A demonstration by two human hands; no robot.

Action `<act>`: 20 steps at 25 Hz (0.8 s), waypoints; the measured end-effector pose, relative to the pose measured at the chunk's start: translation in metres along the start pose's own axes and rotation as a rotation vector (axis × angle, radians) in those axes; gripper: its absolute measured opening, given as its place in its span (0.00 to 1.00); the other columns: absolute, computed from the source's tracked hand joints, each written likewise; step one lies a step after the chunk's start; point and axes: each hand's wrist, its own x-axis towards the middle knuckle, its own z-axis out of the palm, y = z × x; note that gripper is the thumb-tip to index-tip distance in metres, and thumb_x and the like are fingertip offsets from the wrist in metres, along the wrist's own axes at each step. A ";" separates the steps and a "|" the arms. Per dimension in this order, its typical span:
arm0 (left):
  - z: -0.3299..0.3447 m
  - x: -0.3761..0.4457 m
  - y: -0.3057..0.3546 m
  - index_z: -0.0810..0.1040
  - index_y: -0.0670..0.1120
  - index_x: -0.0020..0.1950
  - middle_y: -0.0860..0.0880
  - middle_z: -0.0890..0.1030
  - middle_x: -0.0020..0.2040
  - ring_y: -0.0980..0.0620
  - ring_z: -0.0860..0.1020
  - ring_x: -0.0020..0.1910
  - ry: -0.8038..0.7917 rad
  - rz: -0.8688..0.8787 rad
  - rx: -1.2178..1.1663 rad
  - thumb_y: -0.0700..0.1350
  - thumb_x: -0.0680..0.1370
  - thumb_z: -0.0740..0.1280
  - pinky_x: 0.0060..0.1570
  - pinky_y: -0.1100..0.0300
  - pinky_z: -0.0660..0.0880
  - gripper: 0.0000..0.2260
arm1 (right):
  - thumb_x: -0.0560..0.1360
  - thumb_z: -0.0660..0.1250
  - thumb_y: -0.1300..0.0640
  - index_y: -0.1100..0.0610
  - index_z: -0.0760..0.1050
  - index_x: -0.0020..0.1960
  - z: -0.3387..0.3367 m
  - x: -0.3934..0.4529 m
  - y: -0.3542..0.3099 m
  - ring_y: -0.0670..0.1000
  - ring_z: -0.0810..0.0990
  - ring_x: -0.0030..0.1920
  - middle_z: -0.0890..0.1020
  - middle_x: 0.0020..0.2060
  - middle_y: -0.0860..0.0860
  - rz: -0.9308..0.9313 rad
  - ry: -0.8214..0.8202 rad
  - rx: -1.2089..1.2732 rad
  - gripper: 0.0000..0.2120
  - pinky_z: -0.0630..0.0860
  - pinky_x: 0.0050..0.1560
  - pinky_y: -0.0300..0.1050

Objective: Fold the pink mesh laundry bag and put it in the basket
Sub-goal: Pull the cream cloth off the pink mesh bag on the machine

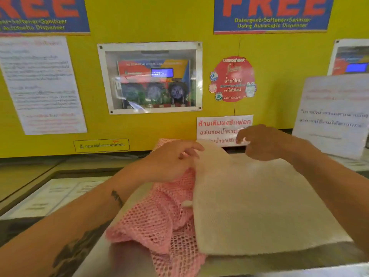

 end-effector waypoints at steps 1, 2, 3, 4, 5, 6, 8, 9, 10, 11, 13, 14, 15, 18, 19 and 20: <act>0.002 0.002 -0.003 0.75 0.55 0.63 0.55 0.79 0.57 0.55 0.78 0.56 -0.027 0.005 0.007 0.44 0.79 0.64 0.57 0.57 0.75 0.14 | 0.77 0.63 0.52 0.47 0.70 0.68 0.004 -0.003 -0.008 0.55 0.69 0.69 0.67 0.74 0.49 -0.014 -0.009 0.162 0.20 0.70 0.65 0.47; 0.004 0.002 -0.008 0.73 0.53 0.64 0.54 0.78 0.58 0.54 0.78 0.57 -0.059 0.008 0.043 0.43 0.79 0.64 0.58 0.58 0.75 0.14 | 0.77 0.63 0.45 0.45 0.67 0.71 0.011 -0.008 -0.019 0.54 0.68 0.70 0.65 0.75 0.47 -0.040 -0.062 0.284 0.23 0.68 0.66 0.47; 0.007 0.001 -0.013 0.71 0.52 0.65 0.55 0.77 0.59 0.54 0.77 0.60 -0.103 0.013 0.087 0.45 0.78 0.65 0.58 0.61 0.73 0.15 | 0.75 0.63 0.38 0.45 0.62 0.74 0.024 -0.011 -0.030 0.53 0.67 0.71 0.64 0.75 0.46 -0.048 -0.167 0.308 0.30 0.66 0.66 0.48; 0.010 -0.001 -0.017 0.68 0.51 0.68 0.56 0.75 0.61 0.54 0.74 0.63 -0.177 0.004 0.139 0.48 0.78 0.67 0.59 0.65 0.71 0.19 | 0.73 0.62 0.32 0.44 0.56 0.77 0.038 -0.014 -0.039 0.54 0.66 0.73 0.62 0.76 0.46 -0.037 -0.283 0.251 0.37 0.64 0.68 0.50; 0.013 -0.002 -0.022 0.63 0.51 0.73 0.56 0.71 0.66 0.54 0.70 0.67 -0.281 -0.020 0.208 0.54 0.77 0.67 0.63 0.66 0.68 0.26 | 0.71 0.61 0.29 0.42 0.50 0.78 0.054 -0.016 -0.046 0.55 0.64 0.74 0.60 0.78 0.48 -0.019 -0.373 0.144 0.42 0.62 0.71 0.53; 0.016 -0.004 -0.026 0.56 0.50 0.77 0.54 0.64 0.74 0.51 0.64 0.72 -0.381 -0.051 0.317 0.58 0.77 0.65 0.69 0.62 0.64 0.33 | 0.70 0.61 0.29 0.40 0.46 0.78 0.065 -0.017 -0.050 0.56 0.62 0.75 0.58 0.79 0.49 -0.003 -0.413 0.066 0.44 0.60 0.73 0.56; 0.013 -0.004 -0.036 0.50 0.49 0.79 0.49 0.55 0.80 0.47 0.57 0.77 -0.452 -0.054 0.488 0.61 0.77 0.63 0.74 0.54 0.57 0.36 | 0.72 0.63 0.32 0.39 0.44 0.78 0.067 -0.017 -0.052 0.55 0.60 0.76 0.56 0.79 0.49 0.038 -0.419 0.017 0.43 0.58 0.74 0.57; 0.009 -0.002 -0.042 0.54 0.50 0.79 0.48 0.58 0.79 0.46 0.61 0.75 -0.430 -0.032 0.484 0.57 0.78 0.64 0.73 0.53 0.60 0.34 | 0.73 0.65 0.34 0.40 0.46 0.79 0.062 -0.019 -0.051 0.54 0.60 0.77 0.56 0.79 0.48 0.065 -0.422 0.024 0.42 0.58 0.74 0.57; 0.003 -0.001 -0.050 0.58 0.50 0.77 0.47 0.64 0.76 0.46 0.66 0.72 -0.416 -0.011 0.457 0.51 0.78 0.66 0.70 0.53 0.66 0.31 | 0.73 0.66 0.36 0.40 0.48 0.78 0.056 -0.022 -0.050 0.54 0.60 0.77 0.56 0.79 0.46 0.112 -0.434 0.026 0.41 0.58 0.75 0.57; -0.005 -0.002 -0.055 0.61 0.51 0.76 0.47 0.69 0.73 0.46 0.71 0.67 -0.414 0.001 0.457 0.45 0.77 0.67 0.65 0.52 0.71 0.28 | 0.73 0.67 0.37 0.40 0.49 0.78 0.051 -0.023 -0.049 0.53 0.60 0.76 0.57 0.79 0.46 0.159 -0.445 0.025 0.40 0.58 0.75 0.57; -0.021 -0.009 -0.076 0.67 0.51 0.71 0.47 0.73 0.68 0.46 0.74 0.60 -0.409 0.023 0.530 0.38 0.75 0.66 0.56 0.52 0.75 0.25 | 0.74 0.68 0.40 0.41 0.52 0.78 0.048 -0.030 -0.052 0.53 0.60 0.76 0.59 0.78 0.46 0.208 -0.458 0.010 0.39 0.57 0.75 0.58; -0.029 -0.014 -0.087 0.69 0.52 0.68 0.48 0.73 0.66 0.47 0.74 0.59 -0.378 0.046 0.570 0.38 0.75 0.66 0.54 0.52 0.74 0.23 | 0.74 0.69 0.42 0.42 0.54 0.78 0.047 -0.032 -0.055 0.53 0.60 0.76 0.59 0.78 0.46 0.230 -0.457 0.003 0.38 0.57 0.75 0.58; -0.039 -0.019 -0.099 0.71 0.52 0.64 0.49 0.74 0.64 0.47 0.74 0.58 -0.322 0.084 0.606 0.39 0.76 0.66 0.53 0.52 0.74 0.19 | 0.74 0.69 0.43 0.43 0.55 0.78 0.046 -0.034 -0.059 0.53 0.61 0.76 0.60 0.78 0.46 0.256 -0.460 -0.017 0.37 0.58 0.75 0.57; -0.066 -0.034 -0.123 0.72 0.51 0.56 0.51 0.72 0.55 0.52 0.71 0.50 -0.151 0.212 0.700 0.42 0.75 0.66 0.40 0.57 0.68 0.11 | 0.76 0.69 0.51 0.48 0.59 0.78 0.038 -0.029 -0.081 0.54 0.67 0.72 0.65 0.75 0.50 0.338 -0.456 -0.188 0.34 0.65 0.72 0.52; -0.073 -0.037 -0.130 0.73 0.50 0.56 0.51 0.72 0.54 0.52 0.70 0.48 -0.123 0.228 0.732 0.40 0.75 0.66 0.37 0.58 0.65 0.11 | 0.76 0.68 0.54 0.49 0.59 0.78 0.034 -0.025 -0.093 0.54 0.67 0.72 0.66 0.75 0.51 0.339 -0.393 -0.213 0.33 0.67 0.71 0.50; -0.080 -0.040 -0.138 0.73 0.50 0.56 0.52 0.72 0.53 0.52 0.70 0.48 -0.096 0.236 0.746 0.39 0.74 0.65 0.35 0.58 0.62 0.12 | 0.76 0.67 0.55 0.50 0.59 0.77 0.031 -0.020 -0.109 0.54 0.67 0.72 0.66 0.75 0.51 0.295 -0.288 -0.194 0.33 0.68 0.70 0.49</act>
